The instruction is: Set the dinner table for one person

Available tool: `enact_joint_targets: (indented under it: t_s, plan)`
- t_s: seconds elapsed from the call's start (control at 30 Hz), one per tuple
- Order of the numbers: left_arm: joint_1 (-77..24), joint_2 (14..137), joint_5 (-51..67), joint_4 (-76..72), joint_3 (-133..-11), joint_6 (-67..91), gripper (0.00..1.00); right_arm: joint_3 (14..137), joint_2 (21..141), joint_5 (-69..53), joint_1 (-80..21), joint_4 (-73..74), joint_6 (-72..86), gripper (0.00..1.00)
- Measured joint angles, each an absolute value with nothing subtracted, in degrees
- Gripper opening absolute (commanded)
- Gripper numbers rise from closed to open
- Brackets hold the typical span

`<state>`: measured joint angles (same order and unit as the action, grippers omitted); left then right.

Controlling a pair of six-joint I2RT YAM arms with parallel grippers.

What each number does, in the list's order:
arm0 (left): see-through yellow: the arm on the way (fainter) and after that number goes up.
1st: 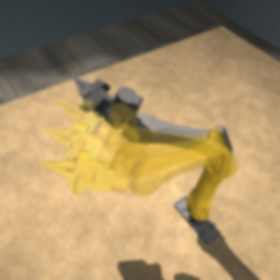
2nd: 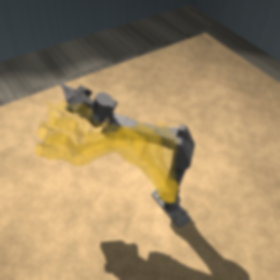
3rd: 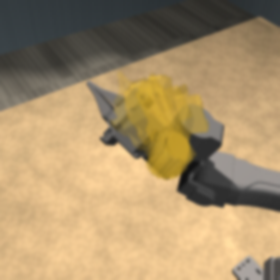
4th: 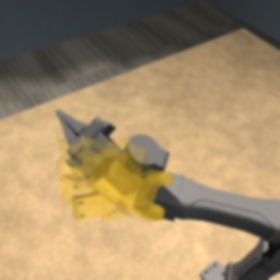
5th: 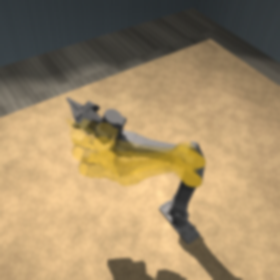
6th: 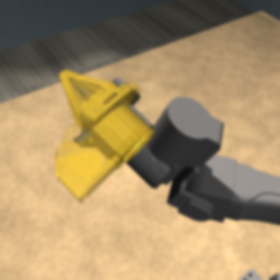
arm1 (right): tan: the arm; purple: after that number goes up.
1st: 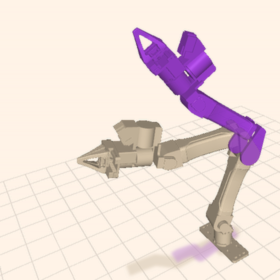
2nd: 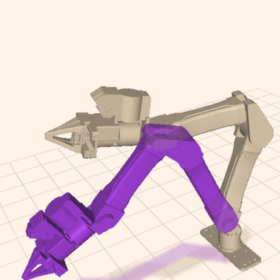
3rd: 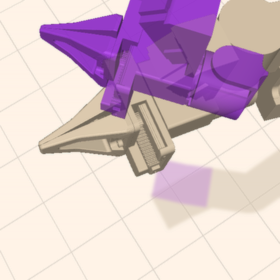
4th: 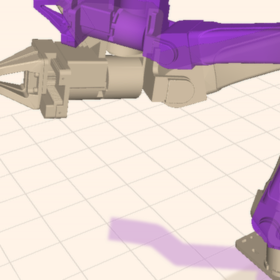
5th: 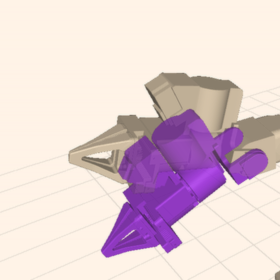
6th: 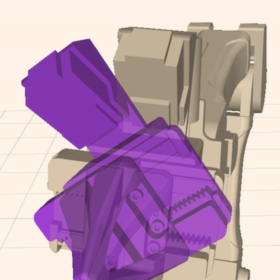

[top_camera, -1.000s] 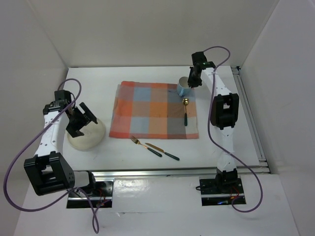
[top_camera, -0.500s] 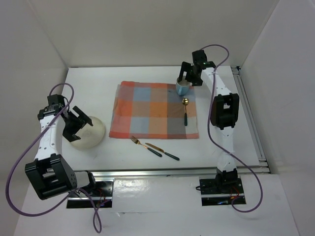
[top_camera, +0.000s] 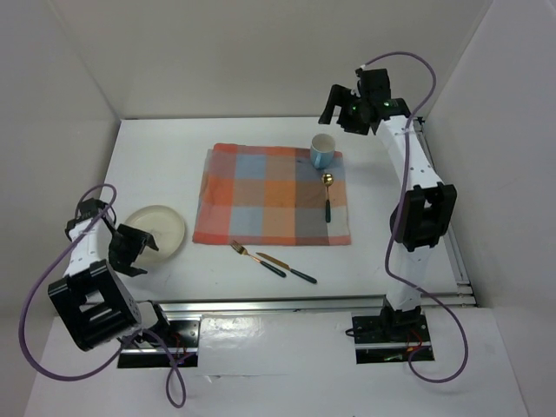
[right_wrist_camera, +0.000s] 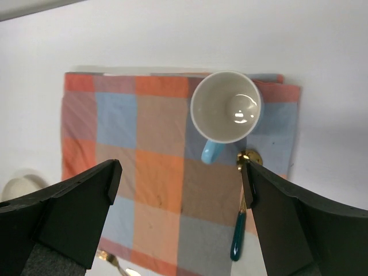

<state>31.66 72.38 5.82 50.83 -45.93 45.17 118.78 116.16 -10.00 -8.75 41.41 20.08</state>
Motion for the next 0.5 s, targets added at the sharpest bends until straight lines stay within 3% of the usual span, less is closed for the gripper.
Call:
enact_joint_targets:
  t_s: [0.23, 0.33, 0.37, 0.4, 0.5]
  plan:
    - [32.95, 79.68, 5.8, 44.69, -45.08, 47.27, 0.81, 113.45, 108.84, -14.48, -5.41, 40.49, 20.05, 0.99]
    - [32.97, 81.28, 4.25, 42.35, -44.75, 48.69, 0.66, 110.72, 106.52, -15.11, -4.1, 40.42, 20.05, 0.99]
    - [32.97, 81.52, 3.77, 41.76, -44.53, 48.97, 0.58, 109.89, 105.78, -15.29, -3.75, 40.36, 20.05, 0.99]
    - [32.97, 81.71, 3.25, 41.23, -44.25, 49.52, 0.41, 109.23, 105.08, -15.38, -3.53, 40.32, 19.99, 0.99]
    - [33.08, 81.6, 2.2, 40.6, -43.81, 49.93, 0.2, 108.68, 103.48, -15.44, -3.09, 40.47, 19.64, 0.99]
